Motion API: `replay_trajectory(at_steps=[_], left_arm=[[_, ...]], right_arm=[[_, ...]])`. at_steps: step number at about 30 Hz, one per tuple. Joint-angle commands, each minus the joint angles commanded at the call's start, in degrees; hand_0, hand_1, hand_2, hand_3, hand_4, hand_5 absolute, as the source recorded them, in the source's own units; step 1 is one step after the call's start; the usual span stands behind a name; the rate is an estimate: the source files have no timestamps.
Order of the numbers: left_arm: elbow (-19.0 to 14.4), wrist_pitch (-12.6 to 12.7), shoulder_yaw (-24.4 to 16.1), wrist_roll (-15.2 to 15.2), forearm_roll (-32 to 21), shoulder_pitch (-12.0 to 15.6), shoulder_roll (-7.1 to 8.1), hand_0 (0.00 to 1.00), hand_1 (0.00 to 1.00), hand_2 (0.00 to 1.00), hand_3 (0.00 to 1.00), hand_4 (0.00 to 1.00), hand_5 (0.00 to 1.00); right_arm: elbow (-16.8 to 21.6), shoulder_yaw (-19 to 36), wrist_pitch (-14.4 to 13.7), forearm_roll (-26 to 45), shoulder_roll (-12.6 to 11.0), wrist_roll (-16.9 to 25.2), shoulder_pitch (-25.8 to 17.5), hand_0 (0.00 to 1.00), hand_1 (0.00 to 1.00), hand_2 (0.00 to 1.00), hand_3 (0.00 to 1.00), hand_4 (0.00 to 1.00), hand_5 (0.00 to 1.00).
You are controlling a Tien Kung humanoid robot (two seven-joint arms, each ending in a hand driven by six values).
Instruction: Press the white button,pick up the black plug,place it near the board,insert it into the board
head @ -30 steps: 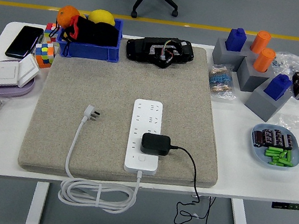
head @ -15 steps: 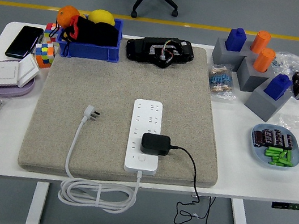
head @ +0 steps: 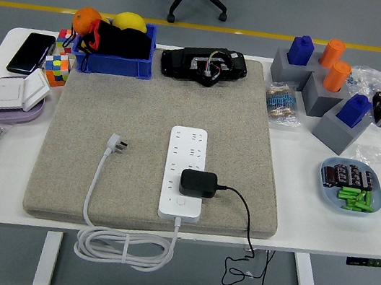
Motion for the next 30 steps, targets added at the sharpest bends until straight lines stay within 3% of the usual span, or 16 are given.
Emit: replay_trajectory(at_steps=[30], left_arm=[[0.00, 0.01, 0.69, -0.10, -0.77, -1.09, 0.21, 0.474, 0.496, 0.500, 0.585, 0.565, 0.268]], right_arm=[[1.83, -1.73, 0.66, 0.30, -0.41, -0.02, 0.55, 0.599, 0.604, 0.596, 0.596, 0.800, 0.196]])
